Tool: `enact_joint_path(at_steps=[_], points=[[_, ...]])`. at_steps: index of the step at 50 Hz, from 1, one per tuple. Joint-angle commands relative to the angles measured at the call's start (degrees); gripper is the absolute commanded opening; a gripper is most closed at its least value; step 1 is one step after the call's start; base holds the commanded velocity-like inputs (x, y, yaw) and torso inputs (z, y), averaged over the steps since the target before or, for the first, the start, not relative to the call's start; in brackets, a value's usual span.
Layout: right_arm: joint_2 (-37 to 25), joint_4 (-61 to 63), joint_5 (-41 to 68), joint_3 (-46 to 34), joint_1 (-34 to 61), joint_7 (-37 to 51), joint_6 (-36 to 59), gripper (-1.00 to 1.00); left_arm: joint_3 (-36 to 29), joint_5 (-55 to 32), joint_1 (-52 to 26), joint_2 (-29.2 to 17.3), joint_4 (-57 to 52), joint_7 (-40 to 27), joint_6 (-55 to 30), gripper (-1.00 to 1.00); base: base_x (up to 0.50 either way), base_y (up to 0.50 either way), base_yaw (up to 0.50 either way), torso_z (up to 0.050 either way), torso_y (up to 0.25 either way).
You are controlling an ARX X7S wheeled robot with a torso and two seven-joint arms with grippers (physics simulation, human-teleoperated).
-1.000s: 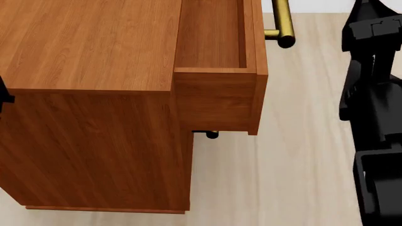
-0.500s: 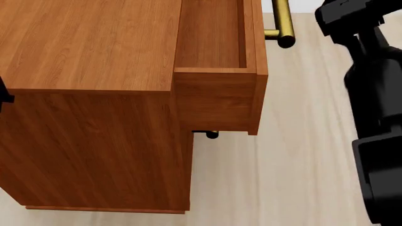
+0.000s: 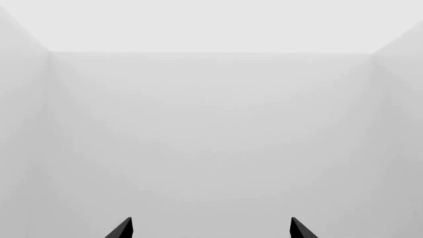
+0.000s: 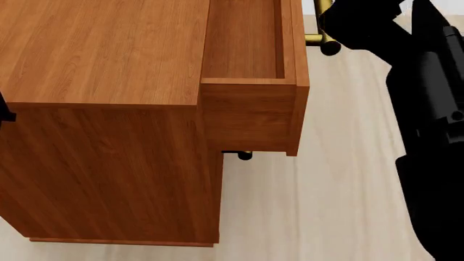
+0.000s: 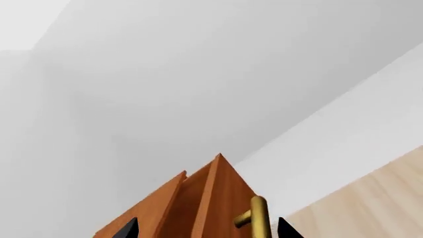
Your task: Close the bottom drawer of the cabinet and open the top drawer.
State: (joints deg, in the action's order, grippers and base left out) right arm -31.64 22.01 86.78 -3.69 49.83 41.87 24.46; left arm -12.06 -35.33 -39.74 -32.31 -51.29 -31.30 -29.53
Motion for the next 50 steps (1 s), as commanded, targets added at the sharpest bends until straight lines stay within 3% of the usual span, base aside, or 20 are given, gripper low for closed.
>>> enact_joint_path(at_steps=[1,25,39,50], points=[[-2.37,0.03,-0.85,-3.2,3.51,0.93,4.02,1.0,0.09,-0.04,0.55,-0.19,0.06,-0.1,0.66,1.0,0.0,0.0,0.0,0.0,0.0],[-6.23,-4.15,0.68,-10.09,14.39,5.22,14.64,1.0,1.34,-0.63,1.81,-1.18,0.23,-0.21,1.97,1.0,0.0,0.0,0.0,0.0,0.0],[-7.75,-12.39,2.09,-16.26,26.64,6.05,25.17,1.0,1.0,-0.1,2.28,-1.06,1.07,0.27,3.21,1.0,0.0,0.0,0.0,0.0,0.0],[-4.37,-26.1,0.97,-23.81,41.94,1.85,35.77,1.0,0.48,0.11,2.18,-0.91,1.23,0.35,3.55,1.0,0.0,0.0,0.0,0.0,0.0]])
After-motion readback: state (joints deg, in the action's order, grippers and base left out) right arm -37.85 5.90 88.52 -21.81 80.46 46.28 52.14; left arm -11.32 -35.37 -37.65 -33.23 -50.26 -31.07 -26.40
